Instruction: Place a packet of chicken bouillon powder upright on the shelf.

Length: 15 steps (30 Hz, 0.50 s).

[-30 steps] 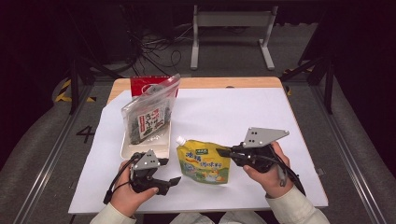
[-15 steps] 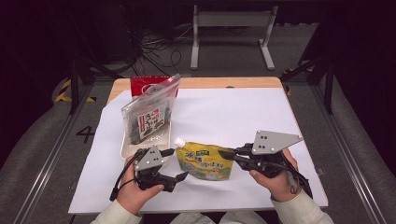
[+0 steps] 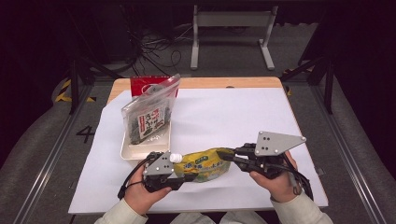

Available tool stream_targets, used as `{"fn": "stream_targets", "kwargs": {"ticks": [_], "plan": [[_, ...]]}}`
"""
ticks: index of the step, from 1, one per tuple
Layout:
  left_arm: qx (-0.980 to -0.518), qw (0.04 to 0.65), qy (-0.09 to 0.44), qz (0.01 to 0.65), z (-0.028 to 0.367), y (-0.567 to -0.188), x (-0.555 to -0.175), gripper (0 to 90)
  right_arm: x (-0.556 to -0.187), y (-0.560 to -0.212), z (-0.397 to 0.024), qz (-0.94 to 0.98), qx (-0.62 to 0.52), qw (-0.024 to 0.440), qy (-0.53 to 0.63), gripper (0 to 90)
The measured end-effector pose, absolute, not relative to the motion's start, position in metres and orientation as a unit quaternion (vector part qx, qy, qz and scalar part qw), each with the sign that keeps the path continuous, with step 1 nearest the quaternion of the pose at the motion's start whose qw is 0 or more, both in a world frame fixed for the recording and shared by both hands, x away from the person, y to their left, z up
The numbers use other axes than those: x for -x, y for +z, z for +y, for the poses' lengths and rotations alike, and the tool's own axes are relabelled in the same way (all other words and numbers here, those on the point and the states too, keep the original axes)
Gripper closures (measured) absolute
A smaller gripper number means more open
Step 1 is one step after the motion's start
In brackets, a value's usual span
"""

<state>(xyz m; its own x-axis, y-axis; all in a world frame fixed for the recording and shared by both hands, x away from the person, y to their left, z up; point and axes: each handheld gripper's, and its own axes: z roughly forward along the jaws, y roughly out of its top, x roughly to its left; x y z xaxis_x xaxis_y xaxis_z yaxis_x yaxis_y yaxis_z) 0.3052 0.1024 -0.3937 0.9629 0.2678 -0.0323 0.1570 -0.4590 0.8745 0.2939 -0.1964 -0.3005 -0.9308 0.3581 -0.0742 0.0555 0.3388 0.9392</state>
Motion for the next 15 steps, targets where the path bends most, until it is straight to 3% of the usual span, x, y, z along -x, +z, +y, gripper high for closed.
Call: {"fn": "stream_targets", "kwargs": {"ticks": [7,15], "plan": [[-0.859,0.490,0.055,0.141,0.122,-0.375,-0.309,73.2,-0.298,-0.298,-0.211,0.796,-0.147,0.135,0.571,66.8],[-0.869,0.468,0.061,0.146,0.146,-0.353,-0.312,73.2,-0.306,-0.303,-0.230,0.799,-0.175,0.127,0.562,63.3]]}}
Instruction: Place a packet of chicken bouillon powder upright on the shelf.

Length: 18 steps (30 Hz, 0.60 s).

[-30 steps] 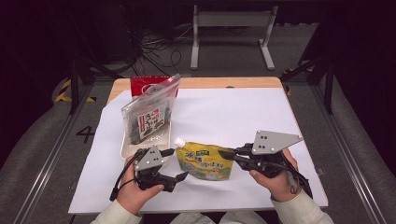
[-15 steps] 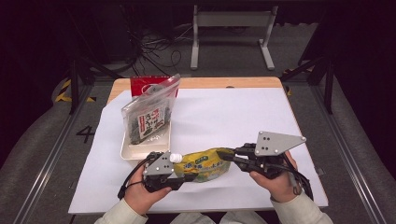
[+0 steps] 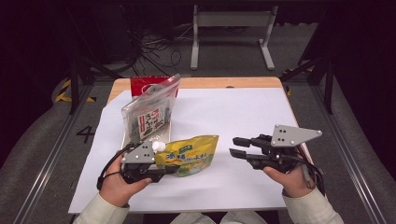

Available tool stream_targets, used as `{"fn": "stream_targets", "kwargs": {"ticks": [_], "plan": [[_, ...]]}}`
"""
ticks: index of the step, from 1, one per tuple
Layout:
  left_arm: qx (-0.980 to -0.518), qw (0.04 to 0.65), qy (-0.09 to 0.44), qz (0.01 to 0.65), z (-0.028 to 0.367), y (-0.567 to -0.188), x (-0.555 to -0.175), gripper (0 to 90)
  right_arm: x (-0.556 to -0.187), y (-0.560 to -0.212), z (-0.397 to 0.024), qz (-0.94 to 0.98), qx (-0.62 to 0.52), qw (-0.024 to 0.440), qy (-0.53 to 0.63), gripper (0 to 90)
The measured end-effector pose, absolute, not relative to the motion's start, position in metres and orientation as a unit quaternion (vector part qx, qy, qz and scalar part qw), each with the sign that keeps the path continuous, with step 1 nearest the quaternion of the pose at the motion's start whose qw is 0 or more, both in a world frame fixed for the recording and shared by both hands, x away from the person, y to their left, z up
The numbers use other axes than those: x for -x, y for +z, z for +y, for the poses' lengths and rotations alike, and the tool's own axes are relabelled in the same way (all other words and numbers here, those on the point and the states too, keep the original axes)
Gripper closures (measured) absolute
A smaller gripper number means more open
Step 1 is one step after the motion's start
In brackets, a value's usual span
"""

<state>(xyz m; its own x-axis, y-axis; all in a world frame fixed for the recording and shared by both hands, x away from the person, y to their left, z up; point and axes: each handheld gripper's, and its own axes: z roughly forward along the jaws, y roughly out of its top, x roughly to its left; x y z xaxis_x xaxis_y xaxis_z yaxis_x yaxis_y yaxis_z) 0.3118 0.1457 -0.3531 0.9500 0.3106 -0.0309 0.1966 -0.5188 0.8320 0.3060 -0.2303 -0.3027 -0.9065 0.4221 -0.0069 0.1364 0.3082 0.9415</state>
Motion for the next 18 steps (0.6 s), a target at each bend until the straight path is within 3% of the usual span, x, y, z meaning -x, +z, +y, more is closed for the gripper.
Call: {"fn": "stream_targets", "kwargs": {"ticks": [18], "plan": [[-0.848,0.491,0.102,0.175,0.187,-0.324,-0.317,73.1,-0.320,-0.320,-0.266,0.808,-0.233,0.129,0.526,62.1]]}}
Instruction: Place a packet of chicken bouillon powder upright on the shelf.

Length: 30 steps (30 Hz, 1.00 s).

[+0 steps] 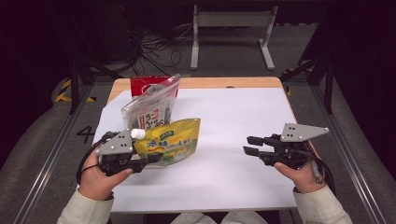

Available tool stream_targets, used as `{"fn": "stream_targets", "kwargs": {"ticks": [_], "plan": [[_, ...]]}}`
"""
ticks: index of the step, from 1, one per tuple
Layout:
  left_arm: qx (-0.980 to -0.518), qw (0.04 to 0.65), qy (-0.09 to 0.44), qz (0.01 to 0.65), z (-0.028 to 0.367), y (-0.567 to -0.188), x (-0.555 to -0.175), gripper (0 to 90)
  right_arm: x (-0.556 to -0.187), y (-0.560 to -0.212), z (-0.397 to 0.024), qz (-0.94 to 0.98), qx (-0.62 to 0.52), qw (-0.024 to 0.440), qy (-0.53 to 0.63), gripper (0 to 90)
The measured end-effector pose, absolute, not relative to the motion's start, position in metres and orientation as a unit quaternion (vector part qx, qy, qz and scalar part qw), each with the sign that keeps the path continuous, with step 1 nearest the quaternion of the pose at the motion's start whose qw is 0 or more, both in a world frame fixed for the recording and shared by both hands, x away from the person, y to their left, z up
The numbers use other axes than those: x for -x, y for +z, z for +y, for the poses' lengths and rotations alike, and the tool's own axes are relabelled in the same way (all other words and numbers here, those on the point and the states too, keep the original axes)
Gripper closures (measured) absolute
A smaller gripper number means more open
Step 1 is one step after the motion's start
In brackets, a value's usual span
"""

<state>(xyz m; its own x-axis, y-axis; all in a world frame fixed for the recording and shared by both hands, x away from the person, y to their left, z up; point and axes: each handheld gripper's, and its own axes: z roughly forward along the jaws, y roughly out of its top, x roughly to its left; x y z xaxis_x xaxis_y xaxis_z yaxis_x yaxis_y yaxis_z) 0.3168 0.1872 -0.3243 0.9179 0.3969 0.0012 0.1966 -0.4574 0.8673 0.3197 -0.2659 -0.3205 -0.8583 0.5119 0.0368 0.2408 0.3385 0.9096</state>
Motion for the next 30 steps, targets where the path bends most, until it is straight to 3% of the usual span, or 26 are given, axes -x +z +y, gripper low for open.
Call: {"fn": "stream_targets", "kwargs": {"ticks": [13,30], "plan": [[-0.843,0.458,0.154,0.237,0.220,-0.330,-0.335,73.1,-0.325,-0.324,-0.276,0.803,-0.250,0.132,0.524,60.9],[-0.849,0.440,0.132,0.260,0.237,-0.342,-0.347,73.1,-0.327,-0.327,-0.275,0.803,-0.252,0.122,0.526,58.0]]}}
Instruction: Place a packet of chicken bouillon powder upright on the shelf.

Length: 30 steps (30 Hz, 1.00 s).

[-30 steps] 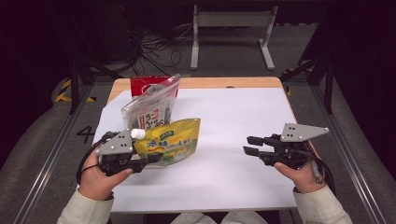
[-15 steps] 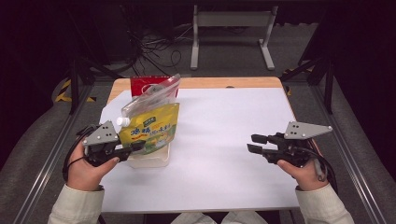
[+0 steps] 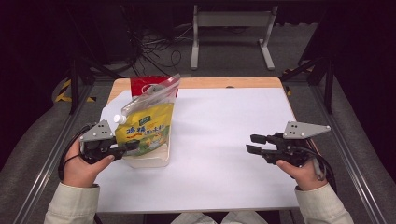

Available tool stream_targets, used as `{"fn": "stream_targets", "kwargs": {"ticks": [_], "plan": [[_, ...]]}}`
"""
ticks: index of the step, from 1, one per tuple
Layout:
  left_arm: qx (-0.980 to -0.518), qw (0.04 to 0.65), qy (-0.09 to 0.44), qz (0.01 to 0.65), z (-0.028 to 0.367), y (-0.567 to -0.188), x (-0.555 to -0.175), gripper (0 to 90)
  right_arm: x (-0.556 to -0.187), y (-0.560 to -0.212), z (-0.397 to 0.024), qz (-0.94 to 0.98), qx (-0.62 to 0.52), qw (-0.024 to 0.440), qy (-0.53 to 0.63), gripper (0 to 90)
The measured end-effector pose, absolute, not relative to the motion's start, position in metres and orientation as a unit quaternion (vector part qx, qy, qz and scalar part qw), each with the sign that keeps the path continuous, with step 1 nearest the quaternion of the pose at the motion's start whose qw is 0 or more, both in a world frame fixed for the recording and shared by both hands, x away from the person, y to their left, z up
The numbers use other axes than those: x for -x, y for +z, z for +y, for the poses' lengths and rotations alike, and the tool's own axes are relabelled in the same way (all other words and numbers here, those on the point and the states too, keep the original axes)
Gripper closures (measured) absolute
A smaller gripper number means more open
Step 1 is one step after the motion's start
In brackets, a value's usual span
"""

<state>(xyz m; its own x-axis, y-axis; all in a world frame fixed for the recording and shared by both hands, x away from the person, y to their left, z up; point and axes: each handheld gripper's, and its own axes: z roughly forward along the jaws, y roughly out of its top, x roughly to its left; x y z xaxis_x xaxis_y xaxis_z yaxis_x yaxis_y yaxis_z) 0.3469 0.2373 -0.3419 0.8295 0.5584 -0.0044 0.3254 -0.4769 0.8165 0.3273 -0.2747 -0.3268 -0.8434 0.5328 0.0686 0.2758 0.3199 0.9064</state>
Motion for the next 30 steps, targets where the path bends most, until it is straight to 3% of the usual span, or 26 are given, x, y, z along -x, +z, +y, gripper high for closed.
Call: {"fn": "stream_targets", "kwargs": {"ticks": [10,23,30], "plan": [[-0.844,0.462,0.103,0.253,0.240,-0.349,-0.353,73.2,-0.328,-0.328,-0.274,0.802,-0.252,0.118,0.528,56.3],[-0.848,0.450,0.096,0.262,0.239,-0.366,-0.361,73.2,-0.328,-0.329,-0.273,0.803,-0.252,0.118,0.527,55.6],[-0.862,0.414,0.084,0.279,0.234,-0.376,-0.364,73.3,-0.330,-0.331,-0.275,0.803,-0.256,0.119,0.525,55.0]]}}
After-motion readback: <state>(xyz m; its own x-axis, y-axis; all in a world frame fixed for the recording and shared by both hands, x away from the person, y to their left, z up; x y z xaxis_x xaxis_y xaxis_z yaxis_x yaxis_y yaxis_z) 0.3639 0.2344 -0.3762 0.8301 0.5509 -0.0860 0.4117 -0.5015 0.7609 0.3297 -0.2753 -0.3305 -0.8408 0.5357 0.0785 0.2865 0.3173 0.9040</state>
